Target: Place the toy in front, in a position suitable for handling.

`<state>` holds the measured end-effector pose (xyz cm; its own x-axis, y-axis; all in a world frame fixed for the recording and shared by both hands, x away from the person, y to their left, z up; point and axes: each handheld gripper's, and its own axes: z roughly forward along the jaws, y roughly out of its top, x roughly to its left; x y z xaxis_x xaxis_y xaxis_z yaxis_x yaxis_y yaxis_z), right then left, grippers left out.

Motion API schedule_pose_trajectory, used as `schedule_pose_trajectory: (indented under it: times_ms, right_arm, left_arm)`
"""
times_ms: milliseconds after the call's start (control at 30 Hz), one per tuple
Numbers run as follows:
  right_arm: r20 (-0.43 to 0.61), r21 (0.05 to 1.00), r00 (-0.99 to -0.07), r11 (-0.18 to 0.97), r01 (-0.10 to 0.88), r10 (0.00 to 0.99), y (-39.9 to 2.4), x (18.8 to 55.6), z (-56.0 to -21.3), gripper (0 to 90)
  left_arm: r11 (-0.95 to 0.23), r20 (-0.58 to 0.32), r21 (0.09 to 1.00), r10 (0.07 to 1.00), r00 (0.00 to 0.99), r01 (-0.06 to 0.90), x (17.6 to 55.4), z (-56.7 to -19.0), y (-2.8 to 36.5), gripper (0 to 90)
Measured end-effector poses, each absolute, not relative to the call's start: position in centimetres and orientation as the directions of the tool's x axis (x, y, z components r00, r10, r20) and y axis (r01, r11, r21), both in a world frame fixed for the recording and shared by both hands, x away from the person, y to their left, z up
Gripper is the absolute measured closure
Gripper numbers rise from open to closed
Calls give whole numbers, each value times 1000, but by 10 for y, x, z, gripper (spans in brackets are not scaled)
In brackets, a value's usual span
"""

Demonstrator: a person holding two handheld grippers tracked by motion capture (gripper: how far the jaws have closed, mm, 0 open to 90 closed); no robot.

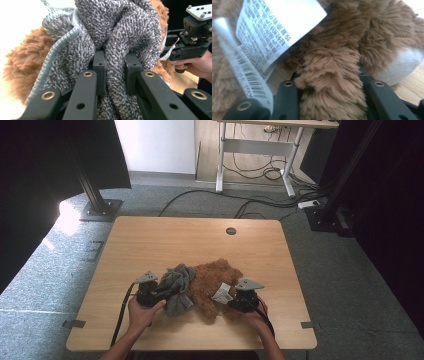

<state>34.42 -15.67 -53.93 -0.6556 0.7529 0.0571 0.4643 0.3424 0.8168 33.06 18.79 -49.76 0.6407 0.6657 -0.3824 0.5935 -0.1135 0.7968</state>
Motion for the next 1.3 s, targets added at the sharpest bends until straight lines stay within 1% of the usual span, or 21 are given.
schedule_pose_trajectory:
  times_ms: [133, 200, 233, 267, 300, 367, 467, 600, 700, 767, 867, 1000, 1133, 1233, 1300]
  right_arm:
    - [60, 808, -706, 381, 450, 706, -159, 329, -531, 581]
    - [52, 801, -723, 403, 442, 689, -159, 322, -529, 546]
    - [54, 804, -723, 400, 441, 689, -160, 320, -528, 513]
    - [54, 804, -723, 400, 441, 689, -160, 320, -528, 513]
    - [74, 808, -714, 378, 452, 696, -162, 319, -526, 440]
    - [97, 809, -711, 361, 464, 697, -164, 319, -523, 382]
    - [106, 815, -706, 345, 465, 700, -166, 320, -518, 335]
    - [161, 847, -686, 257, 465, 710, -175, 319, -510, 320]
    - [166, 849, -682, 249, 467, 712, -176, 321, -511, 355]
    - [164, 844, -689, 261, 469, 706, -172, 323, -518, 471]
    - [122, 823, -698, 322, 469, 706, -163, 325, -528, 552]
    - [70, 809, -711, 377, 451, 699, -148, 325, -535, 568]
    - [56, 810, -703, 380, 447, 709, -144, 327, -536, 571]
    - [67, 813, -697, 366, 453, 714, -147, 328, -538, 570]
    - [72, 814, -690, 358, 458, 720, -149, 329, -539, 568]
  left_arm:
    - [-100, -407, 791, 650, 642, 603, 324, -500, 192, 748]
    - [-100, -413, 791, 641, 647, 603, 319, -501, 193, 747]
    - [-100, -404, 797, 644, 650, 595, 316, -501, 193, 746]
    - [-100, -404, 797, 644, 650, 595, 316, -501, 193, 745]
    - [-99, -404, 798, 644, 649, 594, 316, -501, 193, 745]
    - [-84, -419, 796, 639, 645, 600, 318, -501, 193, 743]
    - [-71, -432, 792, 636, 640, 606, 321, -502, 193, 743]
    - [-78, -438, 791, 621, 650, 607, 321, -502, 187, 742]
    - [-88, -448, 786, 601, 662, 612, 318, -499, 183, 739]
    - [-80, -458, 789, 583, 671, 609, 317, -493, 182, 736]
    - [-87, -444, 802, 574, 688, 590, 318, -478, 178, 733]
    - [-100, -426, 816, 563, 708, 570, 330, -456, 162, 733]
    - [-130, -405, 817, 565, 719, 562, 350, -441, 134, 733]
    - [-179, -382, 805, 572, 725, 566, 363, -438, 112, 732]
    - [-236, -371, 773, 585, 721, 589, 372, -444, 95, 731]
